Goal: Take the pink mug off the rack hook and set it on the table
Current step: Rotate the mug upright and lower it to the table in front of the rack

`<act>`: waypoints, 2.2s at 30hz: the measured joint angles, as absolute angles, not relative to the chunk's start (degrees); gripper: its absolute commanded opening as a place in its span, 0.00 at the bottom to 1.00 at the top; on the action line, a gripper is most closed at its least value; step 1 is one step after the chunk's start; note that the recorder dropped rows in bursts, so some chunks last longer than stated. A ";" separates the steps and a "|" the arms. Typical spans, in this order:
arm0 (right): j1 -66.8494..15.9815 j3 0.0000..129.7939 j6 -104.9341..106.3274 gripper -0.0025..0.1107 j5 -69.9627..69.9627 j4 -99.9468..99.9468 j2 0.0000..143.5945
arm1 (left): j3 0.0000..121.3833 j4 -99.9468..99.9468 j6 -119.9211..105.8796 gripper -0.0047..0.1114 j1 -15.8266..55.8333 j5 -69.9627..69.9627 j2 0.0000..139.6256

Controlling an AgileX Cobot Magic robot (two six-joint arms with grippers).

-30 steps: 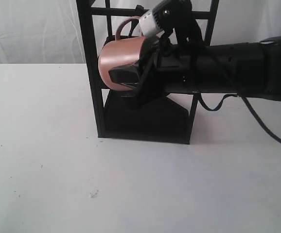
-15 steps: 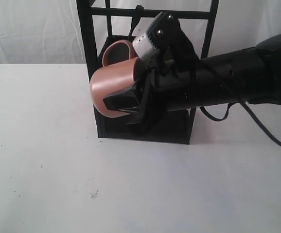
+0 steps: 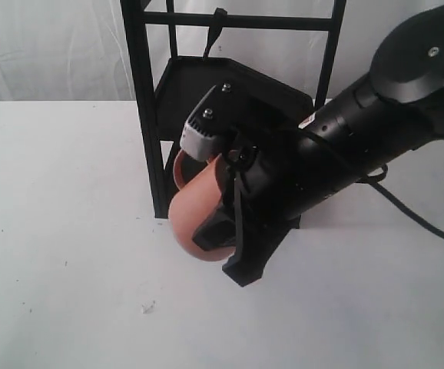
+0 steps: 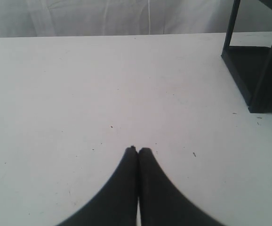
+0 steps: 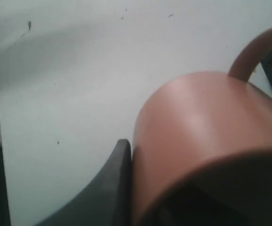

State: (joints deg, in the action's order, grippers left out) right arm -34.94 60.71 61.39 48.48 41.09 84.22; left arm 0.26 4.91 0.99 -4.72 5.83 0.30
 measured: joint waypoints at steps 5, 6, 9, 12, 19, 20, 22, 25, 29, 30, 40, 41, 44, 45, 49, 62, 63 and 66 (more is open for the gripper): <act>-36.94 61.94 53.44 0.02 51.07 32.29 84.22 | 0.26 4.91 0.99 0.04 -4.72 5.83 0.30; -37.23 62.24 51.93 0.02 51.99 30.88 84.32 | 0.26 4.91 0.99 0.04 -4.72 5.83 0.30; -38.19 62.71 47.96 0.02 53.68 26.44 85.04 | 0.26 4.91 0.99 0.04 -4.72 5.83 0.30; -38.69 62.81 45.74 0.02 54.49 23.80 86.23 | 0.26 4.91 0.99 0.04 -4.72 5.83 0.30; -38.82 62.93 41.57 0.02 59.49 19.17 89.52 | 0.26 4.91 0.99 0.04 -4.72 5.83 0.30; -38.82 62.93 40.46 0.02 59.93 17.63 90.08 | 0.26 4.91 0.99 0.04 -4.72 5.83 0.30; -38.82 62.93 38.77 0.02 60.50 15.08 90.83 | 0.26 4.91 0.99 0.04 -4.72 5.83 0.30; -38.93 62.93 37.75 0.02 60.64 13.49 91.24 | 0.26 4.91 0.99 0.04 -4.72 5.83 0.30; -40.73 62.93 34.83 0.02 60.40 10.12 91.24 | 0.26 4.91 0.99 0.04 -4.72 5.83 0.30; -41.35 62.93 34.01 0.02 60.40 9.10 91.24 | 0.26 4.91 0.99 0.04 -4.72 5.83 0.30; -46.60 63.23 33.61 0.02 56.67 7.03 91.38 | 0.26 4.91 0.99 0.04 -4.72 5.83 0.30; -46.64 63.47 33.88 0.02 56.40 7.03 91.66 | 0.26 4.91 0.99 0.04 -4.72 5.83 0.30; -46.87 64.79 35.62 0.02 56.42 7.29 92.93 | 0.26 4.91 0.99 0.04 -4.72 5.83 0.30; -46.87 65.14 36.21 0.02 56.42 7.43 93.55 | 0.26 4.91 0.99 0.04 -4.72 5.83 0.30; -46.87 67.17 37.70 0.02 56.52 8.57 96.23 | 0.26 4.91 0.99 0.04 -4.72 5.83 0.30; -46.87 72.72 40.53 0.02 58.56 11.64 103.46 | 0.26 4.91 0.99 0.04 -4.72 5.83 0.30; -46.87 72.85 40.53 0.02 58.68 11.64 103.73 | 0.26 4.91 0.99 0.04 -4.72 5.83 0.30; -46.87 73.03 40.53 0.02 58.68 11.64 104.56 | 0.26 4.91 0.99 0.04 -4.72 5.83 0.30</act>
State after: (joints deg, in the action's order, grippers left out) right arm -46.87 73.03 40.53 58.68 11.64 104.56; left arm 0.26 4.91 0.99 -4.72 5.83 0.30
